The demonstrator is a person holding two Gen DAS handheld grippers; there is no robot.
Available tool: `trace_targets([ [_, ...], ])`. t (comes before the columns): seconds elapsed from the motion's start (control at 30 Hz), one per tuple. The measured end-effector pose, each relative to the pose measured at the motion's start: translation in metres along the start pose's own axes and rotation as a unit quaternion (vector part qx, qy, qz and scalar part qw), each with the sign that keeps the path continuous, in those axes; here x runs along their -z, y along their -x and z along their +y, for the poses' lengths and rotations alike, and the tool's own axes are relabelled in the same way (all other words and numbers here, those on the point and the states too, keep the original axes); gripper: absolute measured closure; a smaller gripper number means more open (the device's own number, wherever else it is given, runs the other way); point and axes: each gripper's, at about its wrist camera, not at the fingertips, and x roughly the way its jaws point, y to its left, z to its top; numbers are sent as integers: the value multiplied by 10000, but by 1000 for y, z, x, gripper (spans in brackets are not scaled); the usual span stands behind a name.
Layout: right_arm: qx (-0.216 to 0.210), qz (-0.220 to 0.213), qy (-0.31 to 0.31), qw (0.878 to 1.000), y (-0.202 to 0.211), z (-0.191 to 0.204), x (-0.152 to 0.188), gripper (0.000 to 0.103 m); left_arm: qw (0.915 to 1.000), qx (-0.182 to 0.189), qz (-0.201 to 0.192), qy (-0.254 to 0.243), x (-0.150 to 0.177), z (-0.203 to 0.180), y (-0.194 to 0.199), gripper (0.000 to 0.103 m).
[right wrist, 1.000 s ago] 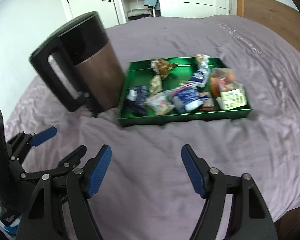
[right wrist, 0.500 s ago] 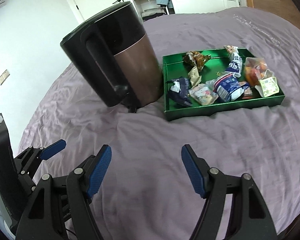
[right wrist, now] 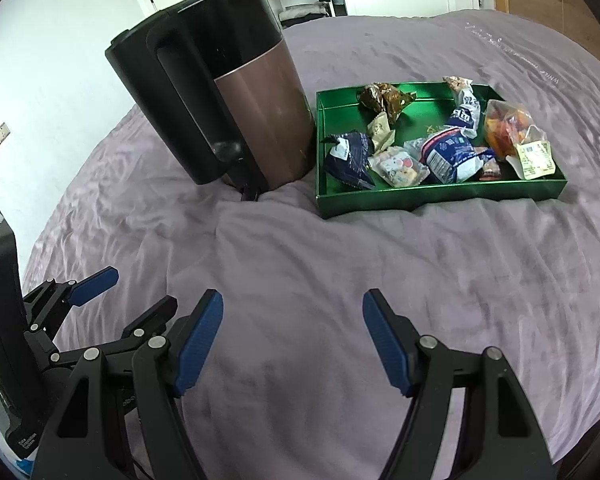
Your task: Organize snacks
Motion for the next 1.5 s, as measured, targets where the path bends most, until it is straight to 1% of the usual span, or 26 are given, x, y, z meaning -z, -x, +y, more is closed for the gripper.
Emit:
trace_targets([
  [0.47,-92,55,108,9999,-8,10,1,16,10000,-30,72,1,2,4,-8,39],
  [0.9,-35,125,157,9998,-13,11,3,16,9999,34,135,8,5,6,-13,39],
  [1.13,34,141,171,9997,-13,8,4,16,9998,37,186,-56,3,1,-14,39],
  [1.37,228,121,214,9994,-9,4,4,16,9998,26,183,-123,-2,-8,-14,39],
  [1.5,347,132,173,9992,-6,-2,5,16,9997,90,177,-122,-7,-11,-15,39],
])
